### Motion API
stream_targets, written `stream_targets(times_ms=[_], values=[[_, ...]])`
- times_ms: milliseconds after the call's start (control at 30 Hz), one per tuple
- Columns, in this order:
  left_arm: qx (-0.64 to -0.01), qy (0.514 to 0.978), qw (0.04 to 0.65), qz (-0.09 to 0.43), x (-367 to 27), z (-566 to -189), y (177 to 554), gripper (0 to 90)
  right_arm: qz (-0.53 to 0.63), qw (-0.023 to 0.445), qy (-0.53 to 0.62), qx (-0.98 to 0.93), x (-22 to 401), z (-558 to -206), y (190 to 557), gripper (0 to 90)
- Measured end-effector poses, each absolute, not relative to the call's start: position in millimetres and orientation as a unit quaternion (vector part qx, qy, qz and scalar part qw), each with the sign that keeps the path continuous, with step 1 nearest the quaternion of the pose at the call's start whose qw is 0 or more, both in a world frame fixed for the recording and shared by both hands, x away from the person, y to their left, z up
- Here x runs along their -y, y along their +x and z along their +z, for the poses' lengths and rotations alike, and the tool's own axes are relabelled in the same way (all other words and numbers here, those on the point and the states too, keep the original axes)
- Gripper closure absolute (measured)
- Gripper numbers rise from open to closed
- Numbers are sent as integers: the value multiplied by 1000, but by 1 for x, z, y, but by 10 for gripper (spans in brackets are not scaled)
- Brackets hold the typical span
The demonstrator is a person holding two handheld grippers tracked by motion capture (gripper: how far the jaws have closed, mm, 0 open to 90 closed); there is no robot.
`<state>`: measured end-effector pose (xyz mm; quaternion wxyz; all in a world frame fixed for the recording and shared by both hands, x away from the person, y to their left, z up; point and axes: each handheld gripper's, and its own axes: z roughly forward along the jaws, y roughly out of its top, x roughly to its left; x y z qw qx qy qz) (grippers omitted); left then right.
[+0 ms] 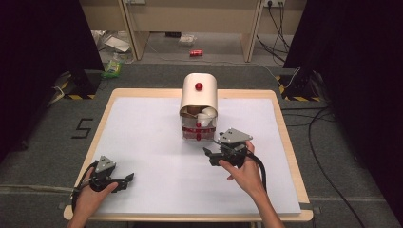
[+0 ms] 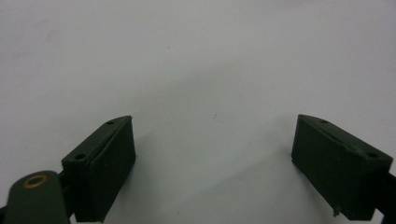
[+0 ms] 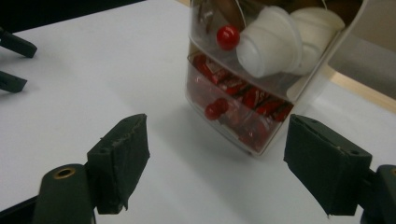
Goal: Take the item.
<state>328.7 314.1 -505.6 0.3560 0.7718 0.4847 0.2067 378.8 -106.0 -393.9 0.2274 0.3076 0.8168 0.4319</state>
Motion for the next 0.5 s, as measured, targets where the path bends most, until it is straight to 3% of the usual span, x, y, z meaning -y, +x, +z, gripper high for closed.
stream_targets(times_ms=[500], values=[[-485, 772, 356, 207, -314, -506, 329, 128, 448, 248, 286, -810, 82, -368, 402, 239]])
